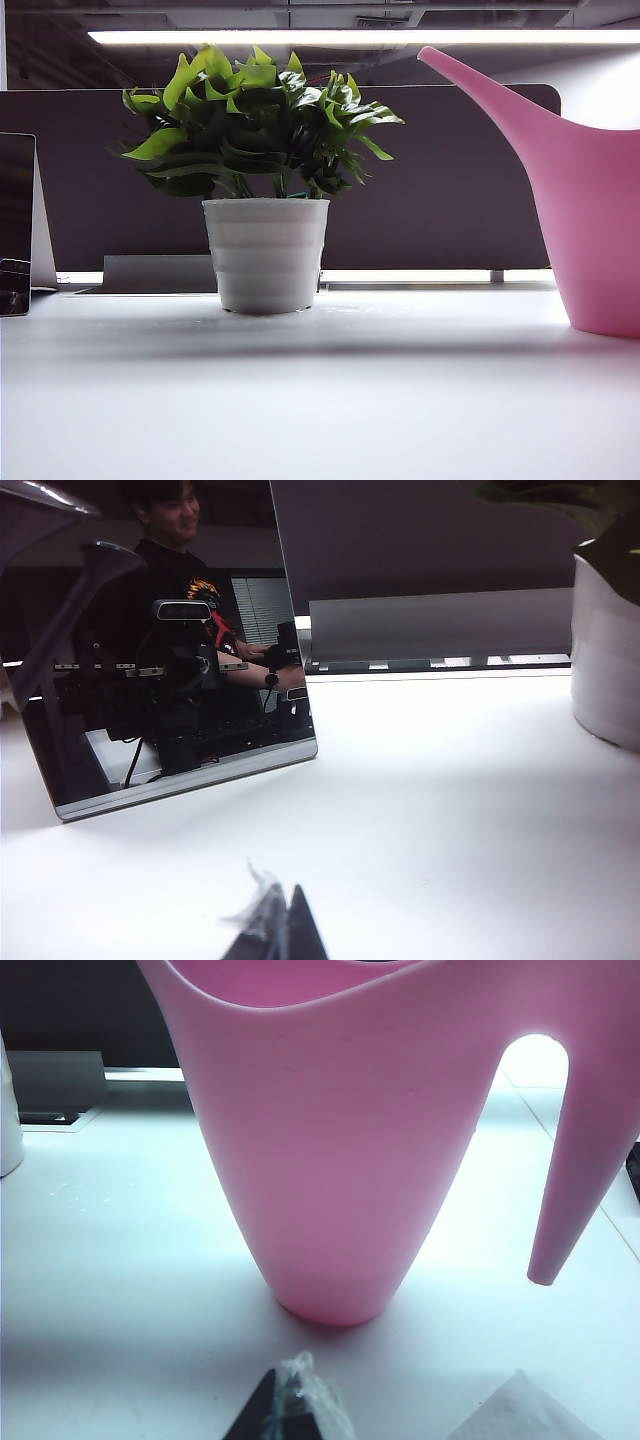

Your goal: Pick up the watering can from the table, water the potted plant, and put the can back.

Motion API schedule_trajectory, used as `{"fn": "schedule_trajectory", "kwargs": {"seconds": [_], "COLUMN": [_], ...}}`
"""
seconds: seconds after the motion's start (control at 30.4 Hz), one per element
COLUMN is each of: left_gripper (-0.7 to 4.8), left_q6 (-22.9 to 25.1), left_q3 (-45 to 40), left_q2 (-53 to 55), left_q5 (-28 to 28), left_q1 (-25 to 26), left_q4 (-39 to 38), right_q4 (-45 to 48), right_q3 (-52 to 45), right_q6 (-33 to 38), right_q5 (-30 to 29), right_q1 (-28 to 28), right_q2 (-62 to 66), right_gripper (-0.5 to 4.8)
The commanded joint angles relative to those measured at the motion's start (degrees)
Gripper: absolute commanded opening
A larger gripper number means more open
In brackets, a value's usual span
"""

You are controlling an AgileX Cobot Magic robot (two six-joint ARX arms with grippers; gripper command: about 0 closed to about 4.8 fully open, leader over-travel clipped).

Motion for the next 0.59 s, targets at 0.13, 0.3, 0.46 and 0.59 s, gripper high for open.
{"fn": "schedule_trajectory", "kwargs": {"seconds": [0.13,0.3,0.46,0.59], "left_gripper": [-0.05,-0.05,-0.05,-0.05], "left_q6": [0.0,0.0,0.0,0.0], "left_q3": [0.04,0.04,0.04,0.04], "left_q2": [0.04,0.04,0.07,0.07], "left_q5": [0.07,0.07,0.07,0.07], "left_q1": [0.13,0.13,0.13,0.13], "left_q4": [0.46,0.46,0.46,0.46], "right_q4": [1.2,3.96,6.73,6.82], "right_q3": [-0.09,-0.09,-0.09,-0.09], "right_q6": [0.15,0.13,-0.26,-0.28], "right_q5": [-0.09,-0.09,-0.07,-0.07], "right_q1": [0.07,0.07,0.07,0.07], "right_q2": [-0.04,-0.04,-0.04,-0.04], "right_gripper": [-0.01,-0.01,-0.01,-0.01]}}
